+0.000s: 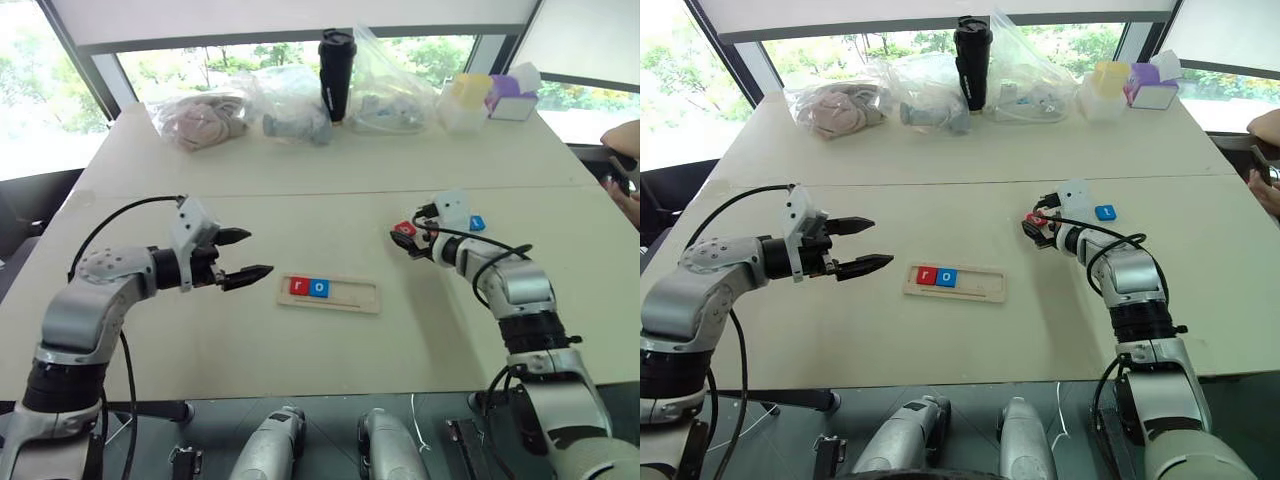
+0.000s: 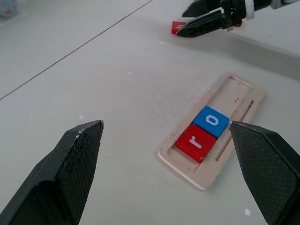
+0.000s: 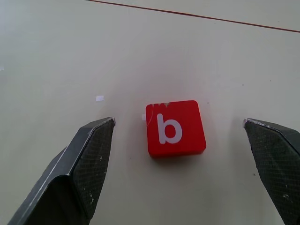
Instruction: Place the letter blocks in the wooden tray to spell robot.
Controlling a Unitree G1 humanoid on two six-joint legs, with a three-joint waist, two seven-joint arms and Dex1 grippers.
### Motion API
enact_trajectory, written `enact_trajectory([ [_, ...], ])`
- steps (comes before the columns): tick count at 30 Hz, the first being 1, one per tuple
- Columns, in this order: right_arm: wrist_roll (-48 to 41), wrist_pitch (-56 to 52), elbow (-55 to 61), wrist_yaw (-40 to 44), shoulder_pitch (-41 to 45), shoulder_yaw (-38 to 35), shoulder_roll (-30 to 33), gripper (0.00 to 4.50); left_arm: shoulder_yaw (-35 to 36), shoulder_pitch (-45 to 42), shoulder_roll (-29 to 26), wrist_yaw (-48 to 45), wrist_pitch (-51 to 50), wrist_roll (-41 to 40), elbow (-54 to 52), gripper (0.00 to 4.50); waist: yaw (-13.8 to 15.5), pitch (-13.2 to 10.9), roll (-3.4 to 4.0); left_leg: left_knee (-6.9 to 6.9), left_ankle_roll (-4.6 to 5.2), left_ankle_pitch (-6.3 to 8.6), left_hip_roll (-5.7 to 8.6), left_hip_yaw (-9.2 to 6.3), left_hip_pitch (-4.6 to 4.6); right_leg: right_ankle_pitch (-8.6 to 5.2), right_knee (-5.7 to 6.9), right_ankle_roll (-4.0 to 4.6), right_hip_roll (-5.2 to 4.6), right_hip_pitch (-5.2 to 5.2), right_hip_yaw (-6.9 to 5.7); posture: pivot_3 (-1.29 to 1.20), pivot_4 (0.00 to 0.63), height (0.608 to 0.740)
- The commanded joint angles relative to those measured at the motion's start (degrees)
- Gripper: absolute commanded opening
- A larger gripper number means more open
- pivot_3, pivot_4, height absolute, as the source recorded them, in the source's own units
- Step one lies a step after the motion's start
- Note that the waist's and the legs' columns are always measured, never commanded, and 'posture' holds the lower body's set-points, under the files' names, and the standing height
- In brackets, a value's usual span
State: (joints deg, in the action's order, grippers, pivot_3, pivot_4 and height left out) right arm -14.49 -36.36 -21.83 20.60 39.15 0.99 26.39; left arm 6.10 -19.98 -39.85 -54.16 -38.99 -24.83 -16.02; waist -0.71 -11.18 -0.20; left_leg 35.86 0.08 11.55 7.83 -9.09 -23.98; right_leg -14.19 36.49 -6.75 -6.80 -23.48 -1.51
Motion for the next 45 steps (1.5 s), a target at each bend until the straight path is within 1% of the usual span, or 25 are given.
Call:
enact_trajectory([
  [1,3.11,4.65,-7.73,0.91,4.54,0.87,-1.89,4.24,1.37,1.57,-0.14,2.39,0.55,-0.67,-3.12,4.5,-0.14,0.01,0.01,0.0,-0.01,0.0,0.0,0.02,0.01,0.01,0.0,0.02,0.0,0.0,0.02,0.0,0.15,0.74],
  [3,4.15,6.29,-10.51,1.56,5.9,1.05,-2.74,3.61,1.48,2.23,-0.32,3.22,0.89,-0.64,-3.44,4.5,-0.4,0.01,0.01,-0.01,-0.05,-0.03,-0.03,0.05,0.08,0.03,0.01,0.05,0.02,0.01,0.05,0.0,0.15,0.74],
  [7,5.83,7.21,-11.17,2.94,6.39,1.29,-2.99,1.56,1.46,2.72,-0.4,4.15,1.7,-0.72,-3.17,4.5,-0.24,0.01,0.01,-0.02,-0.12,-0.07,-0.13,0.05,0.16,0.06,0.16,0.1,0.11,0.0,0.06,0.0,0.15,0.74],
  [8,6.29,7.33,-11.32,3.12,6.45,1.36,-2.99,1.19,1.32,2.68,-0.4,4.32,1.87,-0.69,-3.06,4.5,-0.2,0.01,0.01,-0.02,-0.13,-0.08,-0.13,0.04,0.17,0.05,0.21,0.1,0.11,-0.01,0.06,0.0,0.15,0.74],
  [12,8.45,7.21,-7.94,3.66,5.11,2.26,-2.44,1.22,0.44,2.49,-0.35,4.74,2.53,-0.5,-2.67,4.5,-0.21,0.01,0.01,-0.01,-0.14,-0.08,-0.12,0.06,0.19,0.05,0.3,0.1,0.11,-0.05,0.11,0.0,0.15,0.74],
  [14,7.4,3.71,-0.8,2.99,3.15,0.21,-1.44,1.22,0.29,2.59,-0.58,4.72,2.69,-0.45,-2.73,4.5,-0.08,0.01,0.01,-0.02,-0.14,-0.08,-0.12,0.09,0.18,0.04,0.42,0.11,0.1,-0.12,0.16,0.0,0.15,0.74],
  [15,6.59,1.11,3.63,2.64,1.87,-1.08,-0.75,1.22,0.35,2.73,-0.74,4.68,2.73,-0.53,-2.83,4.5,0.01,0.01,0.01,-0.04,-0.14,-0.08,-0.12,0.09,0.18,0.04,0.45,0.11,0.1,-0.15,0.18,0.0,0.15,0.74],
  [17,3.49,-10.01,19.06,0.44,-2.98,-6.3,0.48,1.22,0.77,3.5,-1.51,4.2,2.5,-0.93,-3.36,4.5,0.24,0.01,0.02,-0.15,-0.17,-0.1,-0.11,0.11,0.1,0.04,0.48,0.11,0.08,-0.3,0.23,0.0,0.15,0.74],
  [19,0.64,-22.84,34.04,-2.92,-8.13,-11.72,-0.68,1.22,0.89,4.23,-2.07,3.82,2.32,-1.38,-3.91,4.5,0.41,0.02,0.03,-0.16,-0.21,-0.13,-0.09,0.14,-0.28,0.03,0.62,0.11,0.07,-0.77,0.34,0.0,0.15,0.74],
  [20,0.19,-27.98,39.15,-4.6,-9.74,-13.41,-1.85,1.22,0.83,4.38,-2.22,3.73,2.29,-1.6,-4.03,4.5,0.33,0.02,0.02,-0.16,-0.25,-0.16,-0.1,0.14,-0.47,0.03,0.67,0.11,0.07,-1.01,0.4,0.0,0.15,0.74],
  [22,0.86,-38.26,47.69,-8.71,-12.07,-16.07,-5.57,1.22,0.08,3.9,-2.3,3.52,2.33,-1.85,-4.19,4.5,0.11,0.04,0.01,-0.17,-0.28,-0.17,-0.13,0.19,-0.47,0.04,0.7,0.12,0.07,-1.03,0.46,0.0,0.15,0.74],
  [24,2.61,-46.87,54.25,-12.64,-13.05,-18.04,-10.98,1.22,-0.71,2.14,-2.16,3.35,2.44,-1.86,-3.67,4.5,-0.03,0.05,0.01,-0.21,-0.29,-0.18,-0.3,0.39,-0.37,0.06,0.72,0.16,0.16,-1.04,0.62,0.0,0.15,0.74],
  [27,4.77,-55.01,62.52,-17.29,-14.58,-17.3,-19.54,1.22,-1.8,-0.53,-2.12,2.51,2.67,-1.71,-2.31,4.5,0.01,0.06,0.03,-0.21,-0.38,-0.24,-0.54,0.68,-0.3,0.14,0.72,0.33,0.36,-1.12,0.79,0.0,0.15,0.74],
  [30,6.19,-56.14,66.58,-20.77,-17.04,-15.06,-25.05,1.22,-2.87,-1.82,-2.04,1.74,3.14,-1.24,-0.9,4.5,0.01,0.08,0.05,-0.21,-0.41,-0.27,-0.6,0.88,-0.24,0.15,0.72,0.49,0.4,-1.13,0.91,0.0,0.15,0.74],
  [35,10.19,-56.14,68.73,-26.52,-18.95,-14.03,-30.53,1.22,-4.22,-3.71,-1.99,0.68,4.6,-0.16,2.02,4.5,0.02,0.08,0.06,-0.25,-0.41,-0.27,-0.59,1.07,-0.18,0.22,0.68,0.38,0.41,-1.14,1.07,0.0,0.15,0.74],
  [37,11.02,-56.14,68.78,-27.77,-18.91,-12.87,-31.8,1.22,-4.62,-4.57,-2.17,0.22,5.4,0.3,3.51,4.5,0.02,0.08,0.06,-0.26,-0.41,-0.27,-0.59,1.08,-0.18,0.22,0.68,0.37,0.41,-1.15,1.07,0.0,0.15,0.74],
  [43,10.91,-56.14,68.88,-27.3,-20.85,-11.24,-32.44,1.22,-5.36,-5.47,-2.06,-0.38,6.45,1.08,4.98,4.5,-0.11,0.08,0.06,-0.37,-0.42,-0.28,-0.64,1.08,-0.14,0.22,0.68,0.38,0.46,-1.18,1.09,0.0,0.15,0.74],
  [45,10.76,-56.14,68.91,-27.06,-21.0,-11.04,-32.32,2.29,-5.49,-5.59,-1.94,-0.4,6.59,1.18,5.16,4.5,-0.14,0.08,0.05,-0.46,-0.43,-0.29,-0.64,1.09,-0.13,0.22,0.68,0.38,0.46,-1.22,1.1,0.0,0.15,0.74],
])
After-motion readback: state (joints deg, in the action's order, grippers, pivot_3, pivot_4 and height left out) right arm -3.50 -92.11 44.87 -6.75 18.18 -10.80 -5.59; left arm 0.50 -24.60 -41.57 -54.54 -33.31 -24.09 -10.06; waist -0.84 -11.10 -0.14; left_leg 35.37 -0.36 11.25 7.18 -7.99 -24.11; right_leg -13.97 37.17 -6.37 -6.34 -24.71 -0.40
